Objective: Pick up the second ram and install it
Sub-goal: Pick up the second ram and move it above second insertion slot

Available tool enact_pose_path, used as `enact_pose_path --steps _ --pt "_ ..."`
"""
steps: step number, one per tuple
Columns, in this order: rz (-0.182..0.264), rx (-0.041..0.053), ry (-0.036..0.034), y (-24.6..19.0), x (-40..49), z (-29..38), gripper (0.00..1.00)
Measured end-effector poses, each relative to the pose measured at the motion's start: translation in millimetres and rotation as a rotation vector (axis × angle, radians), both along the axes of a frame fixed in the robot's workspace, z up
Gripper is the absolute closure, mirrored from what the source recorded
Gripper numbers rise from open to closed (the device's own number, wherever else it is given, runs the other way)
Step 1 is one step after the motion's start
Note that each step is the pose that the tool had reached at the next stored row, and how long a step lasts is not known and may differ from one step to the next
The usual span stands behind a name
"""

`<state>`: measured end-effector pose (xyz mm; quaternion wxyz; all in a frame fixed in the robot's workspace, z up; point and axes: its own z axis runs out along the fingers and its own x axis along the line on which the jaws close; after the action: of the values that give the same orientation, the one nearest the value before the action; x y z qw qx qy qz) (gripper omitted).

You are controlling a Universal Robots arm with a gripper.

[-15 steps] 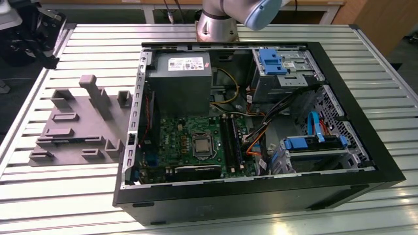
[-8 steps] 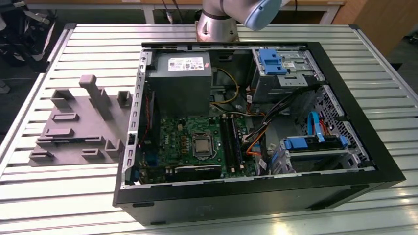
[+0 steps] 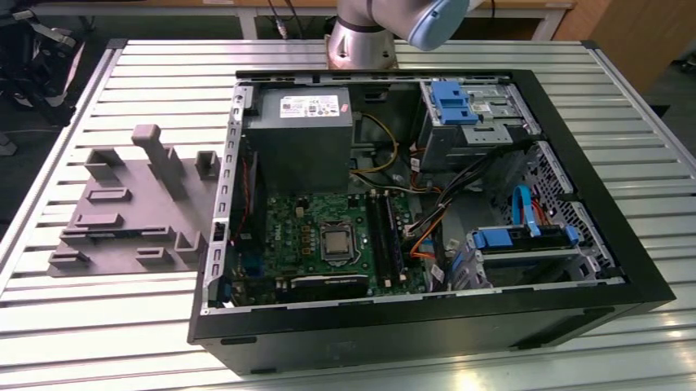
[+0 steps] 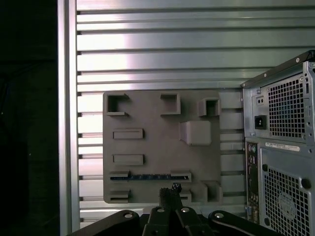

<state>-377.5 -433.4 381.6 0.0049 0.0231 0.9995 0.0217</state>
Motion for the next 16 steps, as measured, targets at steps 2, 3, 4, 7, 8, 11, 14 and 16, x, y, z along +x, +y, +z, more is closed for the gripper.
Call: enact_pose_path --steps 2,3,4,7,8,11,14,16 --pt "0.000 0.0000 0.0001 0.0 0.0 0.0 0.89" --pt "0.000 0.0000 0.0002 0.0 0.0 0.0 0.89" --pt "0.000 0.0000 0.0003 0.0 0.0 0.0 0.89" --pt "0.000 0.0000 0.0005 0.0 0.0 0.0 0.89" --pt "0.000 0.0000 0.0005 0.0 0.0 0.0 0.89" --pt "0.002 0.0000 0.0006 0.0 0.0 0.0 0.89" --pt "0.031 0.0000 0.0006 0.0 0.0 0.0 0.89" --pt "0.062 0.0000 0.0006 0.0 -0.1 -0.1 0.89"
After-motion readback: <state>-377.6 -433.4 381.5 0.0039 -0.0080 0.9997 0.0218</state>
